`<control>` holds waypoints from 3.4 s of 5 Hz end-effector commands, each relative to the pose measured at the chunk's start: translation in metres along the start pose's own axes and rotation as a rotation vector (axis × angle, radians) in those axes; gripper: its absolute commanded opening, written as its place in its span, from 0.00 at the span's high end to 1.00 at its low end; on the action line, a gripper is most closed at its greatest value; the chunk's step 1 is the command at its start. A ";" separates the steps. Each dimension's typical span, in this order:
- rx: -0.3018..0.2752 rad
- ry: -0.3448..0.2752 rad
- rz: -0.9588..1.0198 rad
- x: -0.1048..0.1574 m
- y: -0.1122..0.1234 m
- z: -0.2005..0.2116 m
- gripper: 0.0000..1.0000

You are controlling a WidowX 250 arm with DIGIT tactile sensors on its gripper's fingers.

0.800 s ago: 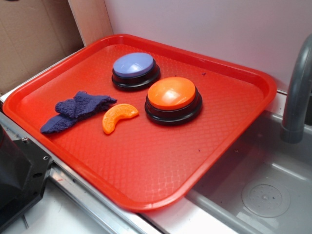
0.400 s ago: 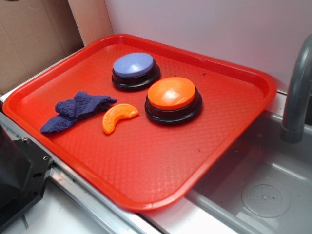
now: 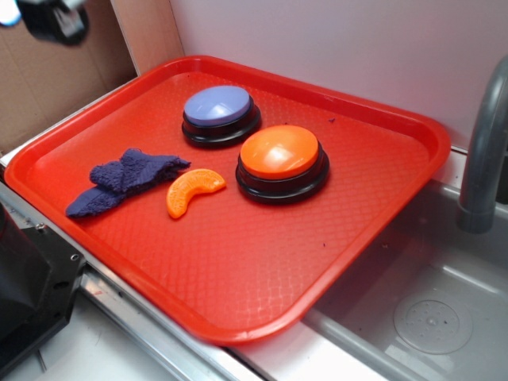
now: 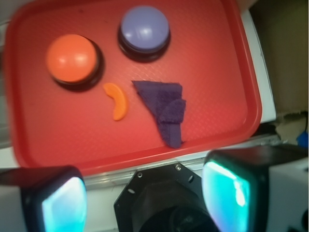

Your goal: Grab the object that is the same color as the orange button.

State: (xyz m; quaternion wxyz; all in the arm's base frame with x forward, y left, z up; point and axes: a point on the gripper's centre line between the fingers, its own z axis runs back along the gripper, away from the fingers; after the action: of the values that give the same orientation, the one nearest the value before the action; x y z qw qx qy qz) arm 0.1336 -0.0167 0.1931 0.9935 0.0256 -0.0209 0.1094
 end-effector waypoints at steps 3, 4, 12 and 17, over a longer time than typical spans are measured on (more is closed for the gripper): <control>-0.029 -0.087 0.153 0.036 -0.028 -0.118 0.00; -0.003 -0.079 0.179 0.040 -0.029 -0.139 0.00; -0.064 -0.068 0.340 0.039 -0.029 -0.176 1.00; -0.005 -0.034 0.007 0.036 -0.031 -0.033 1.00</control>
State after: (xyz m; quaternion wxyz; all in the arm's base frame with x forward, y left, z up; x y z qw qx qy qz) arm 0.1677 -0.0346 0.1496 0.9919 0.0337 -0.0151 0.1214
